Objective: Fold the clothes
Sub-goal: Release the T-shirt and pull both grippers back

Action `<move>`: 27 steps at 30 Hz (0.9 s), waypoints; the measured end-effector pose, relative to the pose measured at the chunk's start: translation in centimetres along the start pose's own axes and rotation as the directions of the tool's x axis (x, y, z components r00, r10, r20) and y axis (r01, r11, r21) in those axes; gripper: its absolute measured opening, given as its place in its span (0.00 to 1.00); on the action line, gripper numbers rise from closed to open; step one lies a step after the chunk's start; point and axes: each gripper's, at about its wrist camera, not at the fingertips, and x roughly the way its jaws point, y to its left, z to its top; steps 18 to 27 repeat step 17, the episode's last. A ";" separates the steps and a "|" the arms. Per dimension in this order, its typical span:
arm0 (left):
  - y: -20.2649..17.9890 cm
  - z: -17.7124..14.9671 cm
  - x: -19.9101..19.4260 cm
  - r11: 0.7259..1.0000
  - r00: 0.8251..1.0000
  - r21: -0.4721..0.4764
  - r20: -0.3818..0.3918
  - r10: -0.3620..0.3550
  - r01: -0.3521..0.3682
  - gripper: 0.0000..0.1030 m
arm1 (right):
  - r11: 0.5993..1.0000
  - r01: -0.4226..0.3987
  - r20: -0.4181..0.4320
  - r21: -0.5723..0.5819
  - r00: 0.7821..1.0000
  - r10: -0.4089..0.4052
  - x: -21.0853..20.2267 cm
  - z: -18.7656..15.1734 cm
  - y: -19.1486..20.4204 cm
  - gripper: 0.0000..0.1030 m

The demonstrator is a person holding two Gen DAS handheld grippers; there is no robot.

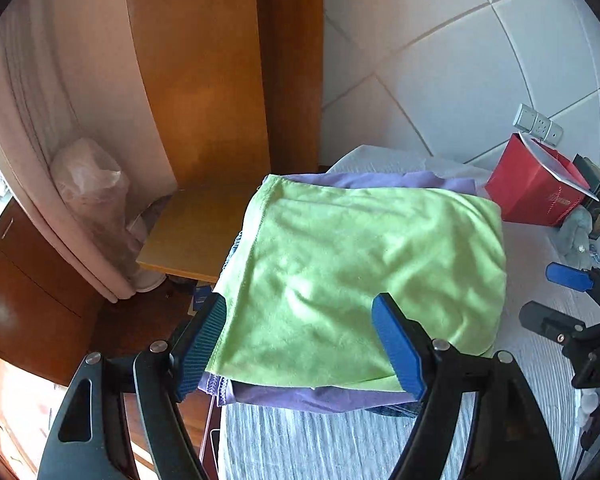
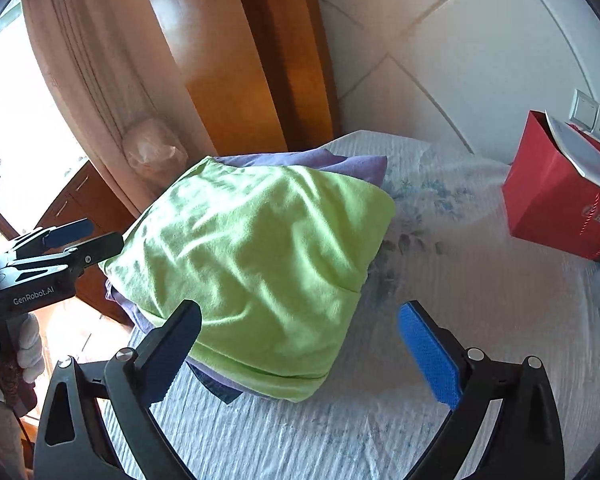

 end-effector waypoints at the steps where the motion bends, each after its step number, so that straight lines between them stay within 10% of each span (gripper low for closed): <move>1: -0.3 -0.1 -0.1 1.000 1.000 0.006 0.001 -0.007 0.007 0.74 | 1.000 0.009 0.001 -0.010 1.000 -0.009 -0.2 -0.3 0.3 0.97; 27: -2.5 -1.3 0.2 0.996 0.997 0.039 -0.013 -0.078 0.078 0.73 | 0.997 0.081 -0.008 -0.022 0.997 -0.081 -1.0 -1.6 2.3 0.98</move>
